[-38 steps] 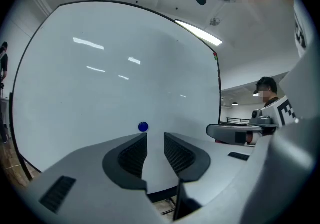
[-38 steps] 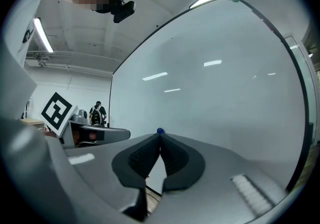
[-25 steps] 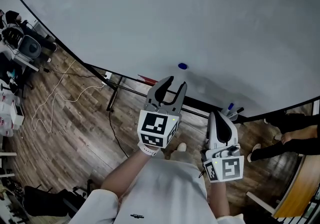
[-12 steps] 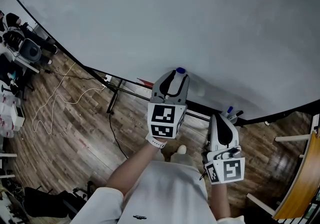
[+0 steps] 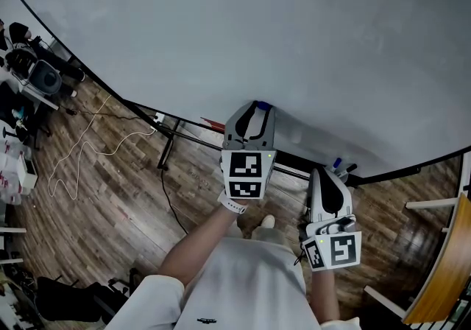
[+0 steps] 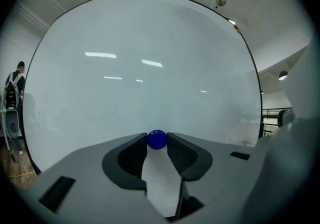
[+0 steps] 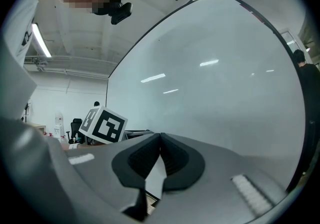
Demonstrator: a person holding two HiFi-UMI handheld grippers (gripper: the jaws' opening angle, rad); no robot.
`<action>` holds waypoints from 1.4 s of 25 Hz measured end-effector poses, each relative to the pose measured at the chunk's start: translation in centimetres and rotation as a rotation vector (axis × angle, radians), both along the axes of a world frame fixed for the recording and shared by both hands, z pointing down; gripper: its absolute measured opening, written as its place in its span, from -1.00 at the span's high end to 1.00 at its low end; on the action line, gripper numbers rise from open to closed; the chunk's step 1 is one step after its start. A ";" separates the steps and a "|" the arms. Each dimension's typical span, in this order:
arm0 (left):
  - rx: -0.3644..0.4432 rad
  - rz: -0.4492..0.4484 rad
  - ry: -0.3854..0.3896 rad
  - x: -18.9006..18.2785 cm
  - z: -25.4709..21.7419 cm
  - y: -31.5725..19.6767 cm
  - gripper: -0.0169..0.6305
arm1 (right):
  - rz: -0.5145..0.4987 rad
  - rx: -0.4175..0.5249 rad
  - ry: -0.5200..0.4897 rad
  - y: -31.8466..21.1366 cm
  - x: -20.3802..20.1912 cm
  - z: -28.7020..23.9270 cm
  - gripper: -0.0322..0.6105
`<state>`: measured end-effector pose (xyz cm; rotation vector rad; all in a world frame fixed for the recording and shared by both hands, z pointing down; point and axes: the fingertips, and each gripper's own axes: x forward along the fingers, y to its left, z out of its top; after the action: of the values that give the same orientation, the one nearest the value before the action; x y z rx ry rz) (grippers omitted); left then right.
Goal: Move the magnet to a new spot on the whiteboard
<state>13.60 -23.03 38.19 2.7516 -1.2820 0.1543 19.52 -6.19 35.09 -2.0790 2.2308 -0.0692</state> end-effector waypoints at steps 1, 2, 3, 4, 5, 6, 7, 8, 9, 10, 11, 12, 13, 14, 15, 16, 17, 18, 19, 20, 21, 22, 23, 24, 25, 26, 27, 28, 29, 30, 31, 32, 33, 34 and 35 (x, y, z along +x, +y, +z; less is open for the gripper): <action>0.005 -0.005 -0.007 -0.1 -0.1 0.0 0.55 | -0.001 0.001 0.000 0.0 0.0 -0.1 0.87; 0.009 -0.008 -0.015 -0.1 -0.1 0.0 0.56 | -0.001 0.002 -0.001 0.0 0.0 -0.1 0.87; 0.012 -0.009 -0.021 -0.1 -0.1 0.0 0.56 | -0.001 0.001 -0.002 -0.1 0.1 -0.1 0.87; 0.013 -0.009 -0.022 -0.1 -0.1 0.0 0.56 | 0.000 0.000 -0.003 -0.1 0.2 0.0 0.87; 0.012 -0.007 -0.020 0.0 0.0 0.0 0.56 | 0.001 -0.001 -0.004 -0.1 0.3 0.0 0.87; 0.011 -0.005 -0.018 0.0 0.0 0.0 0.57 | 0.001 0.000 -0.005 -0.1 0.3 0.1 0.87; 0.010 -0.002 -0.015 0.0 0.0 0.0 0.57 | 0.001 0.001 -0.004 -0.2 0.3 0.0 0.87; 0.009 0.001 -0.013 0.0 0.0 0.0 0.57 | 0.000 0.002 -0.003 -0.3 0.3 0.0 0.87; 0.007 0.005 -0.010 0.0 0.0 0.0 0.57 | -0.001 0.004 -0.002 -0.3 0.3 -0.1 0.87; 0.004 0.009 -0.008 0.0 0.0 0.0 0.57 | -0.001 0.005 -0.002 -0.4 0.3 -0.2 0.87; 0.000 0.012 -0.005 -0.1 0.0 0.0 0.57 | -0.001 0.007 -0.002 -0.4 0.3 -0.2 0.87; -0.003 0.015 -0.004 -0.1 -0.1 0.0 0.57 | -0.001 0.008 -0.001 -0.4 0.2 -0.3 0.87; -0.006 0.019 -0.002 -0.2 -0.1 0.1 0.57 | 0.000 0.009 -0.001 -0.3 0.1 -0.3 0.87; -0.009 0.023 0.001 -0.3 -0.1 0.3 0.57 | 0.001 0.009 0.000 -0.3 0.0 -0.4 0.87; -0.010 0.027 0.004 -0.4 -0.2 0.4 0.57 | 0.002 0.009 0.001 -0.2 -0.1 -0.4 0.87; -0.010 0.031 0.006 -0.6 -0.2 0.6 0.57 | 0.001 0.009 0.002 -0.3 -0.2 -0.4 0.87; -0.011 0.035 0.007 -0.7 -0.2 0.8 0.57 | 0.000 0.008 0.002 -0.3 -0.3 -0.4 0.87; -0.012 0.039 0.006 -0.8 -0.2 1.0 0.57 | -0.001 0.007 0.002 -0.3 -0.4 -0.4 0.87; -0.012 0.042 0.005 -1.0 -0.1 1.2 0.57 | -0.002 0.007 0.002 -0.3 -0.4 -0.4 0.87; -0.011 0.044 0.003 -1.2 -0.1 1.4 0.57 | -0.003 0.008 0.002 -0.3 -0.5 -0.4 0.87; -0.010 0.046 0.002 -1.5 0.0 1.7 0.57 | -0.005 0.009 0.001 -0.2 -0.6 -0.4 0.87; -0.008 0.046 0.002 -1.9 0.0 1.9 0.57 | -0.007 0.009 0.002 -0.2 -0.7 -0.4 0.87; -0.007 0.045 0.003 -2.5 0.0 2.1 0.57 | -0.009 0.009 0.003 -0.2 -0.9 -0.4 0.87; -0.007 0.043 0.003 -3.1 -0.1 2.4 0.57 | -0.011 0.009 0.005 -0.2 -1.1 -0.5 0.87; -0.004 0.041 0.001 -3.8 -0.2 2.6 0.57 | -0.014 0.008 0.007 -0.3 -1.2 -0.5 0.87; 0.001 0.040 -0.004 -4.4 -0.2 2.8 0.57 | -0.017 0.008 0.009 -0.3 -1.3 -0.5 0.87; 0.004 0.042 -0.012 -4.9 -0.2 3.1 0.57 | -0.019 0.007 0.010 -0.4 -1.4 -0.4 0.87; 0.007 0.043 -0.021 -5.4 -0.2 3.3 0.57 | -0.021 0.007 0.009 -0.4 -1.5 -0.4 0.87; 0.011 0.043 -0.028 -5.9 -0.3 3.6 0.57 | -0.023 0.006 0.008 -0.4 -1.6 -0.3 0.87; 0.015 0.042 -0.031 -6.3 -0.3 3.8 0.57 | -0.026 0.005 0.008 -0.5 -1.7 -0.3 0.87; 0.018 0.042 -0.031 -6.7 -0.4 4.1 0.57 | -0.028 0.004 0.009 -0.5 -1.7 -0.2 0.87; 0.019 0.045 -0.031 -7.1 -0.4 4.4 0.57 | -0.032 0.003 0.010 -0.6 -1.8 -0.2 0.87; 0.018 0.048 -0.033 -7.5 -0.4 4.7 0.57 | -0.035 0.003 0.011 -0.7 -1.8 -0.3 0.87; 0.015 0.052 -0.035 -7.9 -0.4 4.9 0.57 | -0.039 0.004 0.012 -0.8 -1.9 -0.4 0.87; 0.013 0.054 -0.033 -8.3 -0.4 5.2 0.57 | -0.042 0.005 0.014 -0.8 -2.0 -0.5 0.87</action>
<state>5.31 -17.86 37.78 2.8078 -1.2215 0.1968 17.47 -7.02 34.64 -2.0367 2.2797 -0.0522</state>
